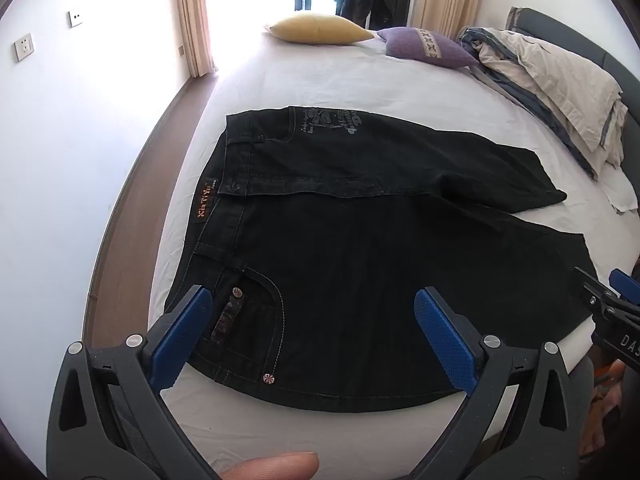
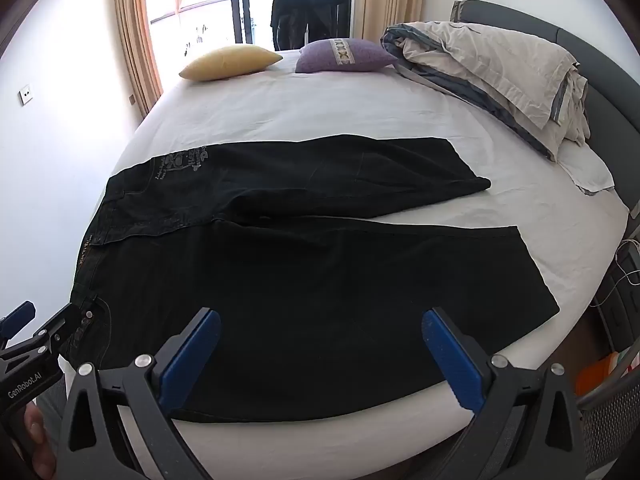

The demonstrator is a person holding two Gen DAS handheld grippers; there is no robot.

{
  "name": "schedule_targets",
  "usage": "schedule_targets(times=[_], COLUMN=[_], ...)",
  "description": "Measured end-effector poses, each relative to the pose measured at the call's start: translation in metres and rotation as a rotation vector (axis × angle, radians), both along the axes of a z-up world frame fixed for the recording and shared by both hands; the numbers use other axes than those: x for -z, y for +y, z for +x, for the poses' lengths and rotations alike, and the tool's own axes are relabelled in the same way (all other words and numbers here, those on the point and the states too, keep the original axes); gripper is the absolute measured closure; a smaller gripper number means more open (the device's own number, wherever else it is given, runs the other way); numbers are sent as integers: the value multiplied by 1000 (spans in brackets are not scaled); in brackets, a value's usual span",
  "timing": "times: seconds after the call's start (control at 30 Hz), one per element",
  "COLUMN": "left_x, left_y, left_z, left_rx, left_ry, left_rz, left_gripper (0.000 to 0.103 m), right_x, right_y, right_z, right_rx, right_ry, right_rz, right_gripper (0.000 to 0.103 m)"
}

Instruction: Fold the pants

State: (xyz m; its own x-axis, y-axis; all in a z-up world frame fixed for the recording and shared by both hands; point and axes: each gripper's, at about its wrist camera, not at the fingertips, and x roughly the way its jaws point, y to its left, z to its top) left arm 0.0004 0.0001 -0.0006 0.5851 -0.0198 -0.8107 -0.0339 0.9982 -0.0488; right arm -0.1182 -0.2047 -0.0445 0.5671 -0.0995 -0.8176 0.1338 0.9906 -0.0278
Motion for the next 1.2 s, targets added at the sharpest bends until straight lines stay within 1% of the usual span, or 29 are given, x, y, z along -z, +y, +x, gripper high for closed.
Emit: schedule_targets(times=[0.27, 0.3, 0.5, 0.53, 0.57, 1.2], left_x=[1, -2, -2, -2, 2, 2], left_y=[7, -1, -2, -2, -2, -3], left_z=[4, -1, -2, -2, -3, -2], left_rx=[-2, 2, 3, 2, 3, 4], left_ry=[-2, -7, -7, -6, -7, -5], left_rz=[-3, 17, 16, 16, 15, 17], left_gripper=[0, 0, 0, 0, 0, 0], right_x=[-1, 0, 0, 5, 4, 5], right_y=[-5, -2, -1, 5, 4, 3], right_z=[-1, 0, 0, -2, -2, -2], right_rx=[0, -1, -4, -5, -4, -6], right_ry=[-4, 1, 3, 3, 3, 5], right_rz=[-13, -9, -7, -6, -7, -5], right_gripper=[0, 0, 0, 0, 0, 0])
